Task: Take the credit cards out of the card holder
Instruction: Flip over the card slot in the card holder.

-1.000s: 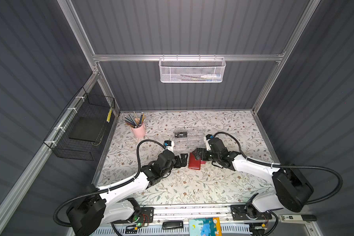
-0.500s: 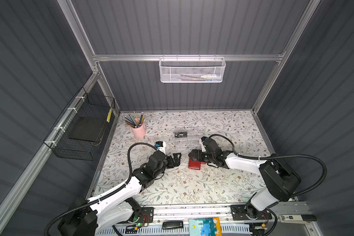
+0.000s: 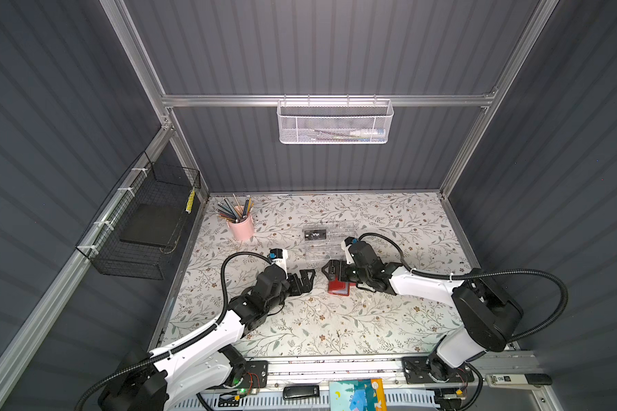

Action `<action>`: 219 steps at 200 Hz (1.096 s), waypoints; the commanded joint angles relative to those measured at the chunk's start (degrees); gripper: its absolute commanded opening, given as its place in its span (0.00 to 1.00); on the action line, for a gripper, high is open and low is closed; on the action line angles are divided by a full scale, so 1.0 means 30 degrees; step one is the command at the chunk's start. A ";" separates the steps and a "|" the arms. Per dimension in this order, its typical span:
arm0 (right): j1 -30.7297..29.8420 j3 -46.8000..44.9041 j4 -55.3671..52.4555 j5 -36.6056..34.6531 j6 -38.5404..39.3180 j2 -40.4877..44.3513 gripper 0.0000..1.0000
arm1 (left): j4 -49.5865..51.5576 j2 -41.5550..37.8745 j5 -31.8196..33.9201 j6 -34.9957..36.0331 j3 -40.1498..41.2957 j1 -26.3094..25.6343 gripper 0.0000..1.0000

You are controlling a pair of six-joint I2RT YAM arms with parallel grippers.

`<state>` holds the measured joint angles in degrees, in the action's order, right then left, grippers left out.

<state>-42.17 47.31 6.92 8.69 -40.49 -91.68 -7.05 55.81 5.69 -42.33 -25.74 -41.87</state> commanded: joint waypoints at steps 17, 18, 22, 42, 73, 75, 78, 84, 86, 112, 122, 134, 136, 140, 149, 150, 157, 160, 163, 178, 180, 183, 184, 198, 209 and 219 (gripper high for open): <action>-0.0495 0.1227 0.0760 0.0739 -0.0691 -0.0967 0.99 | 0.0982 -0.1237 -0.0198 -0.0197 0.0138 0.0207 1.00; -0.0499 0.1254 0.0780 0.0767 -0.0716 -0.0995 0.99 | 0.1007 -0.1263 -0.0198 -0.0207 0.0140 0.0211 1.00; -0.0519 0.1362 0.0892 0.0856 -0.0804 -0.1085 0.99 | 0.1068 -0.1365 -0.0199 -0.0189 0.0141 0.0215 1.00; -0.0706 0.1690 0.1551 0.1300 -0.1342 -0.1611 0.99 | 0.1367 -0.1759 -0.0246 -0.0324 0.0272 0.0216 1.00; -0.0708 0.1863 0.3108 0.1903 -0.2532 -0.2612 0.99 | 0.1718 -0.2547 -0.0229 -0.0641 0.0705 0.0215 1.00; -0.0708 0.1895 0.3171 0.1944 -0.2596 -0.2701 0.99 | 0.1767 -0.2629 -0.0214 -0.0653 0.0700 0.0215 1.00; -0.0734 0.1918 0.3312 0.2001 -0.2717 -0.2807 0.99 | 0.1830 -0.2695 -0.0201 -0.0671 0.0713 0.0215 1.00; -0.0738 0.1985 0.3591 0.2128 -0.2935 -0.3063 0.99 | 0.1993 -0.2882 -0.0170 -0.0686 0.0727 0.0215 1.00; -0.0752 0.1984 0.3687 0.2161 -0.3011 -0.3129 0.99 | 0.2063 -0.2933 -0.0148 -0.0686 0.0727 0.0215 1.00; -0.0911 0.2346 0.4315 0.2422 -0.3484 -0.4228 0.99 | 0.2921 -0.3789 0.0050 -0.0694 0.0612 0.0215 1.00; -0.0957 0.2450 0.4344 0.2334 -0.3563 -0.4540 0.99 | 0.3143 -0.4027 0.0123 -0.0672 0.0568 0.0215 1.00; -0.0950 0.2511 0.4344 0.2289 -0.3588 -0.4879 0.99 | 0.3285 -0.4106 0.0131 -0.0639 0.0466 0.0215 1.00; -0.0944 0.2533 0.4344 0.2282 -0.3599 -0.4924 0.99 | 0.3287 -0.4088 0.0125 -0.0630 0.0449 0.0215 1.00; -0.0942 0.2540 0.4330 0.2289 -0.3603 -0.4972 0.99 | 0.3287 -0.4059 0.0096 -0.0621 0.0437 0.0215 1.00; -0.0948 0.2567 0.4167 0.2191 -0.3510 -0.4990 0.99 | 0.3108 -0.3946 -0.0075 -0.0680 0.0442 0.0215 1.00; -0.0945 0.2569 0.4153 0.2182 -0.3488 -0.4983 0.99 | 0.3081 -0.3921 -0.0108 -0.0683 0.0438 0.0215 1.00; -0.0942 0.2555 0.3977 0.2060 -0.3409 -0.4927 0.99 | 0.2878 -0.3755 -0.0276 -0.0754 0.0435 0.0223 1.00; -0.0946 0.2528 0.3903 0.2023 -0.3382 -0.4872 0.99 | 0.2756 -0.3645 -0.0373 -0.0797 0.0434 0.0216 1.00; -0.0946 0.2514 0.3865 0.1960 -0.3320 -0.4825 0.99 | 0.2631 -0.3576 -0.0488 -0.0836 0.0449 0.0216 1.00; -0.0863 0.2302 0.3658 0.1735 -0.3145 -0.4443 0.99 | 0.1888 -0.3011 -0.1055 -0.1087 0.0434 0.0215 1.00; -0.0835 0.2261 0.3645 0.1693 -0.3130 -0.4390 0.99 | 0.1787 -0.2943 -0.1094 -0.1131 0.0434 0.0215 1.00; -0.0804 0.2195 0.3627 0.1655 -0.3142 -0.4303 0.99 | 0.1679 -0.2844 -0.1182 -0.1167 0.0420 0.0215 1.00; -0.0800 0.2163 0.3620 0.1655 -0.3122 -0.4260 0.99 | 0.1619 -0.2799 -0.1203 -0.1190 0.0412 0.0215 1.00; -0.0557 0.1797 0.3612 0.1586 -0.3042 -0.3778 0.99 | 0.1061 -0.2384 -0.1464 -0.1330 0.0332 0.0215 1.00; -0.0363 0.1486 0.3583 0.1586 -0.2976 -0.3414 0.99 | 0.0703 -0.2004 -0.1696 -0.1360 0.0137 0.0215 1.00; -0.0180 0.1270 0.3548 0.1619 -0.2914 -0.3153 0.99 | 0.0340 -0.1540 -0.1957 -0.1375 -0.0072 0.0215 1.00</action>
<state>-44.03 52.80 18.37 14.48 -50.30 -103.85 -2.07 49.12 2.68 -45.52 -24.25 -41.54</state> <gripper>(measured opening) 0.989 0.997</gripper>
